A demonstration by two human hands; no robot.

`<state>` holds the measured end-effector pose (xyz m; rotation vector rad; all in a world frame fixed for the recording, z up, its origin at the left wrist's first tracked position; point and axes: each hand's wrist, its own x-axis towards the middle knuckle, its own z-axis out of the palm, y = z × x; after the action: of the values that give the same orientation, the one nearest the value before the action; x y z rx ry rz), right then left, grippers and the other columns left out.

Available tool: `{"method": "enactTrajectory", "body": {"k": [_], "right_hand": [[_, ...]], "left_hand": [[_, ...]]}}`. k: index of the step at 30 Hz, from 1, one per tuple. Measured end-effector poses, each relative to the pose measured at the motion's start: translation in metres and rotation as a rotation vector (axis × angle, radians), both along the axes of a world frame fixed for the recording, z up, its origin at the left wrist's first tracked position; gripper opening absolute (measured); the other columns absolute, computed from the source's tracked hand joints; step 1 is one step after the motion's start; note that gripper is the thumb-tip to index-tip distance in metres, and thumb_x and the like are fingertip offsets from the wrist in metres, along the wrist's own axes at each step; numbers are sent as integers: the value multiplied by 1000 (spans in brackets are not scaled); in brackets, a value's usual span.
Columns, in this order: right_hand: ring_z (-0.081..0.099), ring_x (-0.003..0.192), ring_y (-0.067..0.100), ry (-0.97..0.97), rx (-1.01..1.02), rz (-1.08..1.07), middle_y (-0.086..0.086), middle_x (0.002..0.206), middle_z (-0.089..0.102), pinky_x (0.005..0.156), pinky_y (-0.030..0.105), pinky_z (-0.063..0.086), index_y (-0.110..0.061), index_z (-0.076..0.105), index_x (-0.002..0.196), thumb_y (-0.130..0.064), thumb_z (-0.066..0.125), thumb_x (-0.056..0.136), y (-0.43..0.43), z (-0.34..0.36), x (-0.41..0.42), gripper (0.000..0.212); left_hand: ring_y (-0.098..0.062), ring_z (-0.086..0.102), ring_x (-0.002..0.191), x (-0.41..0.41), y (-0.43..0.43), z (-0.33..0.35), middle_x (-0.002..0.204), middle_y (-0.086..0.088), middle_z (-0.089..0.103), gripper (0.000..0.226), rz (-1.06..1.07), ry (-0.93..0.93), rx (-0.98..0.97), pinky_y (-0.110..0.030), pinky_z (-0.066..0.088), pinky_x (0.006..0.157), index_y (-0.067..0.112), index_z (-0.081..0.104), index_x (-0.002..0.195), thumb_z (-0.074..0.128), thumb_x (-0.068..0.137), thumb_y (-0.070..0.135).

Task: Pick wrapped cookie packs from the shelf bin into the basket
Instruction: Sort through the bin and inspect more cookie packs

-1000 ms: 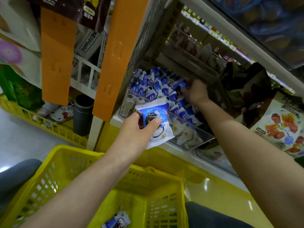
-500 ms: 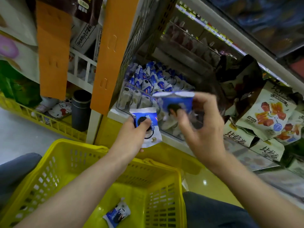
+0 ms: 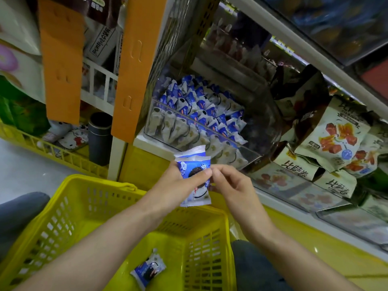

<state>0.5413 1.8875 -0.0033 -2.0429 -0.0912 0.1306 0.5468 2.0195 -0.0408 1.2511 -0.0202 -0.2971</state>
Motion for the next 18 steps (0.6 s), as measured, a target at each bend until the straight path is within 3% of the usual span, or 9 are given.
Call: {"method": "enactTrajectory", "body": {"k": [3,6,8,10,12,15,18], "right_hand": [[59,97,5,-29,-18,-55,-1,108,63,82,18,49,-23,60,105,-16,49,93,-4,1,2,18],[59,91,-2,22,11,-77,-9,105,64,75,10,49,-19,56,112,-14,53,91,-8,5,9,22],[63,86,-1,75,-10,0,-10,100,68,69,11,49,-23,61,106,-14,53,91,-9,10,12,19],[65,78,-2,62,5,50,-11,91,71,63,10,49,-23,64,100,-12,55,90,-10,15,13,17],[64,74,-1,-23,29,27,-7,87,71,63,10,48,-19,65,96,-11,60,85,-10,22,17,15],[62,74,1,-185,-14,-103,2,92,69,61,8,46,-14,64,103,-21,63,83,-12,34,33,22],[64,81,2,-274,-15,-221,0,95,68,69,12,50,-10,60,111,-26,60,88,-13,49,62,28]], "left_hand": [[3,66,86,1,1,4,97,8,72,28,-20,-8,-11,-6,46,65,17,60,115,61,88,19],[-6,63,103,-2,0,8,114,1,67,36,-45,-10,4,-20,51,87,18,54,122,62,87,21],[-9,59,110,0,0,9,123,-2,60,48,-35,12,16,-30,46,99,16,46,128,64,84,26],[-7,58,111,-1,2,13,125,-1,58,50,-36,2,10,-29,46,99,15,44,129,64,84,26],[-6,60,108,-1,5,18,121,1,63,40,-39,-45,-26,-25,47,96,16,51,126,61,87,21],[-3,67,88,3,14,24,92,8,73,23,46,-35,-72,-16,52,79,21,61,112,58,89,20],[-14,70,80,9,16,23,83,-2,74,16,146,112,-87,-28,53,79,20,62,105,58,89,21]]}}
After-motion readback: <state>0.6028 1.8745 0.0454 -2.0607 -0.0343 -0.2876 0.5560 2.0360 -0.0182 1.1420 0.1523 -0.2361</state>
